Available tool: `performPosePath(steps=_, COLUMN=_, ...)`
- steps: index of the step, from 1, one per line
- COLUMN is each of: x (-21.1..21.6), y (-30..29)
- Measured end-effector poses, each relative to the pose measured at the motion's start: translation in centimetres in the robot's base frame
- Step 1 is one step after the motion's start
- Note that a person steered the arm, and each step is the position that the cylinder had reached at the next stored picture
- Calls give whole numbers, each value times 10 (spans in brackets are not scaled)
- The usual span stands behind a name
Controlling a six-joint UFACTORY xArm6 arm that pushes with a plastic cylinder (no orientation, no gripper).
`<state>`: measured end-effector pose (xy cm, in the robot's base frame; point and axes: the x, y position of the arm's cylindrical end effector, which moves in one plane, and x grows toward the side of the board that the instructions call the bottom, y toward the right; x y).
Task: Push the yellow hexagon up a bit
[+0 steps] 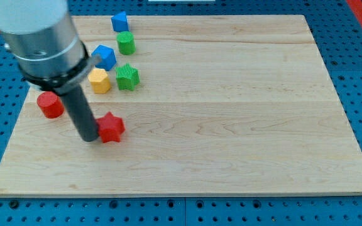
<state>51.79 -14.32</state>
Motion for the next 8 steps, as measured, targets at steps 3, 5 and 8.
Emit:
performPosePath(steps=3, x=-32, y=24)
performPosePath(steps=5, x=-45, y=-6)
performPosePath(steps=8, x=-86, y=-29)
